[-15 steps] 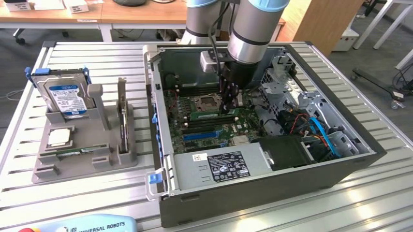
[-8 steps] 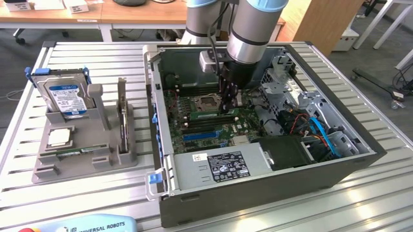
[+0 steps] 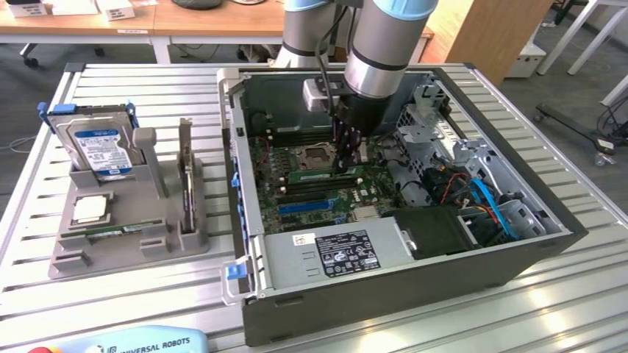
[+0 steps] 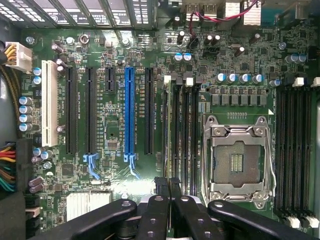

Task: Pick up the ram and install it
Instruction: 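Insert the ram into the slot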

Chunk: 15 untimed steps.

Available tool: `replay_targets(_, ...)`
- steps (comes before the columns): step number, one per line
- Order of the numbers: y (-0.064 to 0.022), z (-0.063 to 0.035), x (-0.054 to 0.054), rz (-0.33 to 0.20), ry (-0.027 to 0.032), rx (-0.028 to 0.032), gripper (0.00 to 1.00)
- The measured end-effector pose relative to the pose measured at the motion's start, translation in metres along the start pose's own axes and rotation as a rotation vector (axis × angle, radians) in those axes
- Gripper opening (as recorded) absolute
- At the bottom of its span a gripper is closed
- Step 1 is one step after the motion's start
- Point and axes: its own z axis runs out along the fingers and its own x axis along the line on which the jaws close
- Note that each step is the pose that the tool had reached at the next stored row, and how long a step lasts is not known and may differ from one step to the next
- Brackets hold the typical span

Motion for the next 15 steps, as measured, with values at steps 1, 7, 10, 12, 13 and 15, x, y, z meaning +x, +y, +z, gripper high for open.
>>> replay_targets(1,0.0,0.0003,0.0,0.0,-0.0002,0.0002,0.11)
replay_targets(7,-0.0001,0.0023,0.0,0.0,-0.0001,0.0001,0.11)
replay_targets(10,-0.0002,0.0037,0.0001,0.0,-0.0002,0.0001,0.11)
replay_targets(12,-0.0002,0.0048,0.0001,0.0,-0.0002,0.0001,0.11)
replay_targets(13,-0.0002,0.0053,0.0001,0.0,-0.0001,0.0001,0.11)
replay_targets(15,-0.0002,0.0059,0.0001,0.0,0.0,0.0,0.11)
